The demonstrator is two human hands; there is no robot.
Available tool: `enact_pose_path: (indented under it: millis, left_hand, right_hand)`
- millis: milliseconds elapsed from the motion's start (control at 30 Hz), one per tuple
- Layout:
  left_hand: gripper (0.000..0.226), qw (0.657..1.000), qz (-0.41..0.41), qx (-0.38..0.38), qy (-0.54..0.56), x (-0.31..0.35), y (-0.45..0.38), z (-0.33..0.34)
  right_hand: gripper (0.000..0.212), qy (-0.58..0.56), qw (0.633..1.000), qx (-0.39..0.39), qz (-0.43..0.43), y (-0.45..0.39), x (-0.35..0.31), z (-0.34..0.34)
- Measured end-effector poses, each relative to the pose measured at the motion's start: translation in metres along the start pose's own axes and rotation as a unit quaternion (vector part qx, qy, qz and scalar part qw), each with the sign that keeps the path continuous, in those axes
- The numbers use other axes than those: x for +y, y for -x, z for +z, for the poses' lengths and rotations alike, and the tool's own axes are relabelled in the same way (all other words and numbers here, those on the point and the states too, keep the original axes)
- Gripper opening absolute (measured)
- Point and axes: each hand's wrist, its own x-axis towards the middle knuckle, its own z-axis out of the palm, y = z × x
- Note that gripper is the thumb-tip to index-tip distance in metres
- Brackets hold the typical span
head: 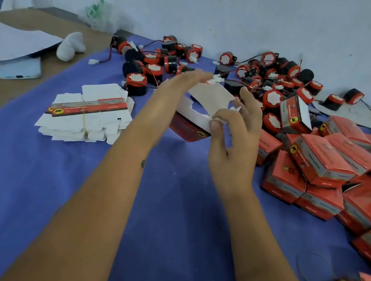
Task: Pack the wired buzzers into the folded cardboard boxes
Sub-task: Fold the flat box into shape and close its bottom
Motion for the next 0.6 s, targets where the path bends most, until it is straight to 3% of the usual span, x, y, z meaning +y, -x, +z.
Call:
enact_pose_path:
  millis: [67, 133, 233, 333, 400, 500, 600]
  left_hand:
    - [0.041, 0.998, 0.012, -0.041, 0.054, -0.013, 0.008, -0.001]
    - [0.032, 0.998, 0.042, -0.042, 0.036, -0.021, 0.015, -0.002]
    - [0.03, 0.997, 0.078, -0.006, 0.004, -0.03, 0.018, 0.001]
    - [0.025, 0.998, 0.05, 0.025, 0.037, -0.037, 0.019, 0.004]
    - [0.022, 0.998, 0.029, 0.024, 0.054, -0.041, 0.02, 0.007]
    - [0.015, 0.995, 0.001, 0.046, 0.09, -0.043, 0.02, 0.009]
    - [0.016, 0.991, -0.022, 0.067, 0.117, -0.046, 0.017, 0.011]
  right_hand:
    - [0.009, -0.03, 0.998, 0.002, 0.05, -0.002, -0.002, -0.002]
    - [0.013, -0.047, 0.995, 0.012, 0.084, -0.003, -0.002, -0.003]
    - [0.043, -0.115, 0.987, 0.017, 0.114, -0.006, -0.006, -0.001]
    - [0.064, -0.218, 0.952, 0.022, 0.213, -0.006, -0.005, 0.003]
    - [0.049, -0.264, 0.923, 0.001, 0.279, -0.006, 0.0, 0.004]
    - [0.023, -0.263, 0.911, -0.019, 0.316, -0.004, 0.006, 0.006]
    - [0.021, -0.27, 0.911, -0.013, 0.312, -0.006, 0.006, 0.01]
